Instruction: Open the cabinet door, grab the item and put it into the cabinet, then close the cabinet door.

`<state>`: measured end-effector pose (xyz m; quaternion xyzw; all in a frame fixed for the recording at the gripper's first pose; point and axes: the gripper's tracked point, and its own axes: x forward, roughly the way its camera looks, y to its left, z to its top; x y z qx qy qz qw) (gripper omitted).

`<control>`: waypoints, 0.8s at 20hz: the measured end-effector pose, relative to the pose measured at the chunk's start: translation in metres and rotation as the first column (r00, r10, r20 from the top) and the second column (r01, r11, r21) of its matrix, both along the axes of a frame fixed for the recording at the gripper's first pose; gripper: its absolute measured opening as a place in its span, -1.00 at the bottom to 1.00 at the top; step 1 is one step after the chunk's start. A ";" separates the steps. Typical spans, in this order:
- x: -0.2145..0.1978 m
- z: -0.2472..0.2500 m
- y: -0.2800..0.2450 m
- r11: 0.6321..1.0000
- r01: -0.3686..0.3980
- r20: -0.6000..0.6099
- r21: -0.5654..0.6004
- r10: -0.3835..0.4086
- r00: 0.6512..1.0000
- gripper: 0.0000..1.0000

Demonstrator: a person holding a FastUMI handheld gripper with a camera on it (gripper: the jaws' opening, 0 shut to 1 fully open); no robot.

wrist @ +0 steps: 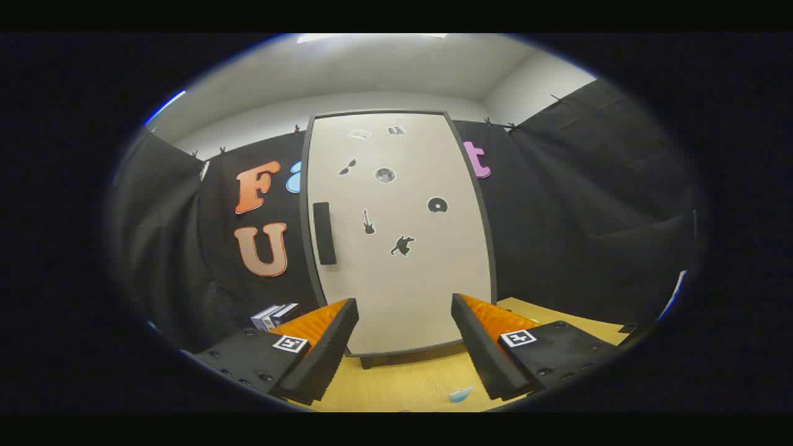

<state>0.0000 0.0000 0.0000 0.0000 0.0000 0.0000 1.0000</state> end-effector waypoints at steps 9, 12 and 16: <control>0.011 0.001 -0.018 0.999 -0.054 -0.025 -0.007 0.054 0.998 0.95; 0.010 -0.002 -0.020 0.998 -0.060 -0.026 -0.002 0.060 0.998 0.94; 0.007 -0.005 -0.020 0.999 -0.048 -0.035 0.002 0.048 0.998 0.95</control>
